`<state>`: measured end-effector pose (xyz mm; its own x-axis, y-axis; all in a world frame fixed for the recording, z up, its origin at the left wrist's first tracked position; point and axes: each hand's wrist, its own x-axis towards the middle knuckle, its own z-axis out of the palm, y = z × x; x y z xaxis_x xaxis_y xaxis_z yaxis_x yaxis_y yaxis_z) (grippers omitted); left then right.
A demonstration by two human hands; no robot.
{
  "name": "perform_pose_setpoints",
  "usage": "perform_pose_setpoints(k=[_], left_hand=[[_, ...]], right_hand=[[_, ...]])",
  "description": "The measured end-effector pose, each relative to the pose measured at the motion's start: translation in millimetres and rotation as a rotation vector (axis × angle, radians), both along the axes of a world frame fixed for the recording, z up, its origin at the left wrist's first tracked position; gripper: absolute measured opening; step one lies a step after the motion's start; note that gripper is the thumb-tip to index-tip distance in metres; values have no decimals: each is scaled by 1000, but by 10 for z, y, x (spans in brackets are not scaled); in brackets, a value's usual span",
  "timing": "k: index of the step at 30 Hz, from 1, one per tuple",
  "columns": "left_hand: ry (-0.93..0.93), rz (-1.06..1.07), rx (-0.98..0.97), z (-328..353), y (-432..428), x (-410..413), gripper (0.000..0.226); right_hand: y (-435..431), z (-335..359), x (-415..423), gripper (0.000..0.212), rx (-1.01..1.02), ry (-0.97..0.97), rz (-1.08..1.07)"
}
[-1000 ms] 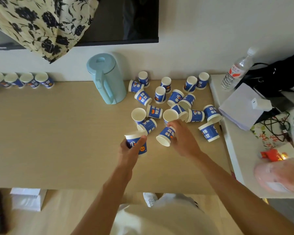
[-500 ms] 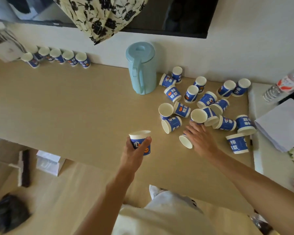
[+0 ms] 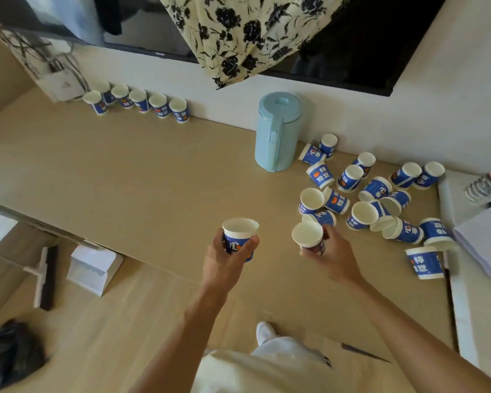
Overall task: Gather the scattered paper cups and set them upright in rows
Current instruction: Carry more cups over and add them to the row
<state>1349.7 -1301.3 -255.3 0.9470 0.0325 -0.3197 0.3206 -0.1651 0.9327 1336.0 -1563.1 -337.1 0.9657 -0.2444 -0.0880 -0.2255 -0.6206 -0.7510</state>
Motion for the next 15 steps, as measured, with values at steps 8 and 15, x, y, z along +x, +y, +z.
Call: perform_pose_setpoints(k=[8,15], left_hand=[[-152,109,-37,173,1111,152,36],[-223,181,-66,350,2067,279,48]], right_hand=[[1543,526,351,49,432,-101,-93],[2628,752,656,53,535,-179,-32]])
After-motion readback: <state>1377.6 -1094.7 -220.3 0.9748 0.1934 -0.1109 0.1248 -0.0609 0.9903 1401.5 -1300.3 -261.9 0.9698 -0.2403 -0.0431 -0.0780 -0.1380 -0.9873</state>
